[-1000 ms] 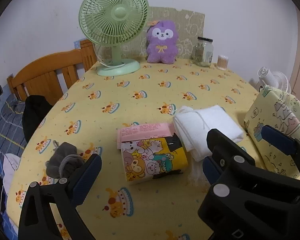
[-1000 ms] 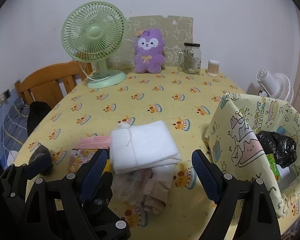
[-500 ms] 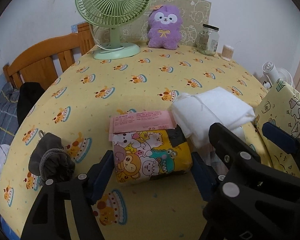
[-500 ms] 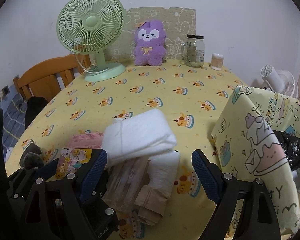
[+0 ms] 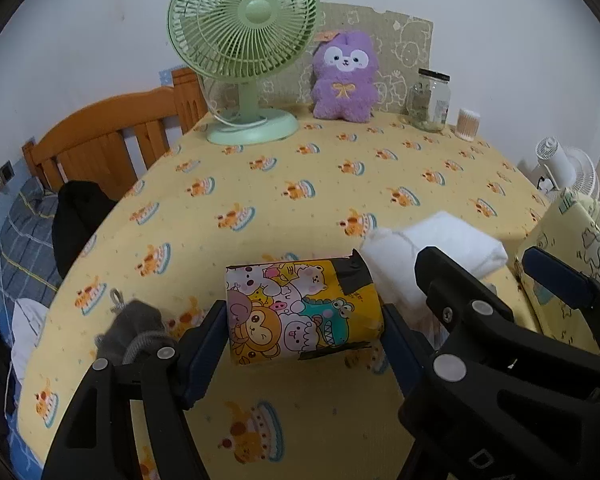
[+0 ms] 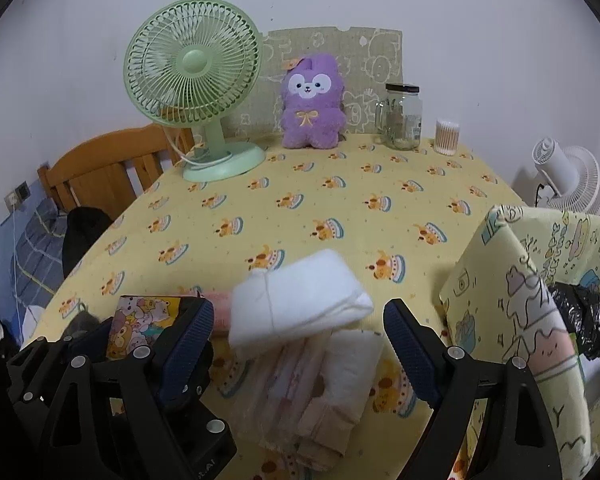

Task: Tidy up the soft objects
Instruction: 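Grasp the yellow cartoon pouch with the left tool while the right tool grasps the white folded cloth, then lift the cartoon pouch and white cloth off the table with both tools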

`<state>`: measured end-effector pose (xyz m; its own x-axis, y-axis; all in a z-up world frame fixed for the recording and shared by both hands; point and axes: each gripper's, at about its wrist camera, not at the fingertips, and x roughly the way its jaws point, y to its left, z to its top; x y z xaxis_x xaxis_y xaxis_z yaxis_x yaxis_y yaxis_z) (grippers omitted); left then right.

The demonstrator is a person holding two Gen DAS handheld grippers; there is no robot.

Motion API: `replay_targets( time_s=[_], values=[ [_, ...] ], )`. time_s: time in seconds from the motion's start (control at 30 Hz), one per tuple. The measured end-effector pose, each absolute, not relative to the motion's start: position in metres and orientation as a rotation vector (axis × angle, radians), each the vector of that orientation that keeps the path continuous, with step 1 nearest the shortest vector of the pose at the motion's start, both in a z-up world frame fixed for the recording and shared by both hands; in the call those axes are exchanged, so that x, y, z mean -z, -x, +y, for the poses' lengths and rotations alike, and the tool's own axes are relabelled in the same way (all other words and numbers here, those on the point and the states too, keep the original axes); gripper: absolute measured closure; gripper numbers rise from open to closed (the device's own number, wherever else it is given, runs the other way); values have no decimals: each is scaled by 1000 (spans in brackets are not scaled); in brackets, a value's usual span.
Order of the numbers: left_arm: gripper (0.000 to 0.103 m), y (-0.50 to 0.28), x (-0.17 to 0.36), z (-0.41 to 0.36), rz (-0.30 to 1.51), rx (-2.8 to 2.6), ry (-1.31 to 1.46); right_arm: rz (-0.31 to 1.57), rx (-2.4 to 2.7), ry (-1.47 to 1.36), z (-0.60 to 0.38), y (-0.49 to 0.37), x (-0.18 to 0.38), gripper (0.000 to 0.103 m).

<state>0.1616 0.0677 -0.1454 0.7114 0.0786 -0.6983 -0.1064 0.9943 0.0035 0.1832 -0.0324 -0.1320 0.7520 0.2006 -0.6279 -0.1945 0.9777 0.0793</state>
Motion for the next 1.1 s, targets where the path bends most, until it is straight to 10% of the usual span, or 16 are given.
replay_targets(
  time_s=[0.6, 0.93, 1.1],
  values=[
    [27, -201, 159, 59, 843, -49, 3, 797, -187, -70, -37, -228, 156, 14],
    [27, -200, 159, 58, 839, -55, -9, 770, -189, -51, -37, -225, 154, 63],
    [27, -195, 153, 57, 831, -58, -7, 762, -195, -45, -38, -219, 147, 72]
  ],
)
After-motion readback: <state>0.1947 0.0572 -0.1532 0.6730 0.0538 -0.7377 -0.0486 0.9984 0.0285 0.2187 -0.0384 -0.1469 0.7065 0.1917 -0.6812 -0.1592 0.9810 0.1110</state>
